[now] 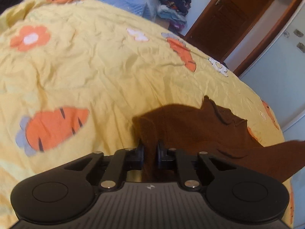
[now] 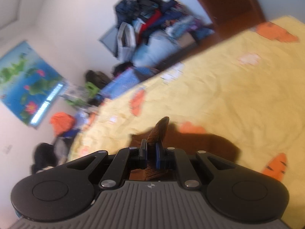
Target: Fold small clothes
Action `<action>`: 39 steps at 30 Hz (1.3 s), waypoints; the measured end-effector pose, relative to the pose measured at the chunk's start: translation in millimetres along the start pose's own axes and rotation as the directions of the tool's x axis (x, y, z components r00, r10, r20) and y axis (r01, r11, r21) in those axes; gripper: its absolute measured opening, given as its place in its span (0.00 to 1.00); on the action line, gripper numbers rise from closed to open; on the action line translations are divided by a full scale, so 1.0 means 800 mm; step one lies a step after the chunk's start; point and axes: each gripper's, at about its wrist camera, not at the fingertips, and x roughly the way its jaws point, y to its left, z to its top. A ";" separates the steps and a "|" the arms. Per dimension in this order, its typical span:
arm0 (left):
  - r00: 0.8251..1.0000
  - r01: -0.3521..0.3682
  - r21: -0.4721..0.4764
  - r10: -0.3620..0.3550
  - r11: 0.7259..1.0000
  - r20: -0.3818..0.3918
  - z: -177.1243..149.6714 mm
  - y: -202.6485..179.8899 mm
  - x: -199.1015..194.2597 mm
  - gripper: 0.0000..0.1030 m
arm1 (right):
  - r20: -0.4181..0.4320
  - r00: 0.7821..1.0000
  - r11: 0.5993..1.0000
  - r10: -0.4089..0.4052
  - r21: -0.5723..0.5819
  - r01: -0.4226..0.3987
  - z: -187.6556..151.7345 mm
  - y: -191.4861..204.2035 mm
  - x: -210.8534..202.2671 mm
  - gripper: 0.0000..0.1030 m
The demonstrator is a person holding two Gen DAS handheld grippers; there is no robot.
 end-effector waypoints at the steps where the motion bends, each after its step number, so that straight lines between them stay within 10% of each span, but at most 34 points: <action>1: 1.000 -0.003 0.018 0.003 1.000 0.009 0.006 0.001 -0.007 0.07 | 0.017 0.999 1.000 0.027 -0.006 -0.027 0.005 0.007 -0.008 0.14; 6: 0.998 -0.052 0.076 0.049 0.996 0.046 0.027 0.015 -0.026 0.06 | 0.018 0.998 0.998 -0.066 0.001 0.066 0.012 -0.028 -0.019 0.14; 11: 0.956 -0.292 0.148 0.285 0.945 0.064 0.011 0.023 0.012 0.06 | -0.147 0.946 0.957 -0.288 -0.002 0.291 -0.032 -0.095 0.053 0.14; 15: 0.957 -0.263 0.055 0.254 0.963 0.138 -0.001 0.022 -0.023 0.08 | -0.118 0.945 0.952 -0.303 0.002 0.306 -0.055 -0.096 0.067 0.17; 17: 0.975 -0.176 0.072 0.164 0.982 0.150 -0.009 0.007 -0.040 0.23 | -0.114 0.952 0.958 -0.283 0.003 0.285 -0.051 -0.092 0.062 0.17; 19: 0.990 -0.105 0.077 0.097 0.992 0.099 -0.018 -0.004 -0.037 0.84 | -0.117 0.946 0.953 -0.301 -0.018 0.301 -0.047 -0.089 0.062 0.17; 20: 0.990 -0.102 0.075 0.095 0.992 0.100 -0.024 -0.008 -0.033 0.88 | -0.121 0.943 0.951 -0.309 -0.019 0.309 -0.047 -0.091 0.062 0.17; 26: 0.951 -0.296 0.236 0.264 0.926 0.159 -0.058 -0.024 0.001 0.89 | -0.117 0.930 0.937 -0.349 -0.050 0.345 -0.056 -0.091 0.061 0.17; 29: 0.924 -0.374 0.238 0.338 0.896 0.180 -0.053 -0.028 -0.014 0.87 | -0.062 0.931 0.932 -0.360 -0.054 0.357 -0.054 -0.080 0.042 0.34; 32: 0.961 -0.269 0.167 0.251 0.949 0.117 -0.044 -0.021 -0.029 0.88 | 0.017 0.930 0.925 -0.366 -0.105 0.366 -0.049 -0.060 0.028 0.44; 34: 0.982 -0.191 0.104 0.190 0.976 0.023 -0.046 -0.014 -0.019 0.88 | 0.000 0.917 0.909 -0.399 -0.134 0.395 -0.048 -0.056 0.041 0.71; 37: 0.983 -0.181 0.105 0.180 0.978 0.025 -0.057 -0.022 -0.012 0.89 | -0.084 0.888 0.886 -0.452 -0.160 0.436 -0.058 -0.064 0.075 0.71; 38: 0.984 -0.181 0.110 0.179 0.977 0.026 -0.058 -0.026 -0.011 0.84 | -0.111 0.891 0.894 -0.440 -0.147 0.423 -0.064 -0.069 0.083 0.63; 39: 0.984 -0.177 0.122 0.174 0.977 0.039 -0.058 -0.030 -0.013 0.45 | -0.085 0.899 0.897 -0.429 -0.156 0.414 -0.071 -0.068 0.085 0.51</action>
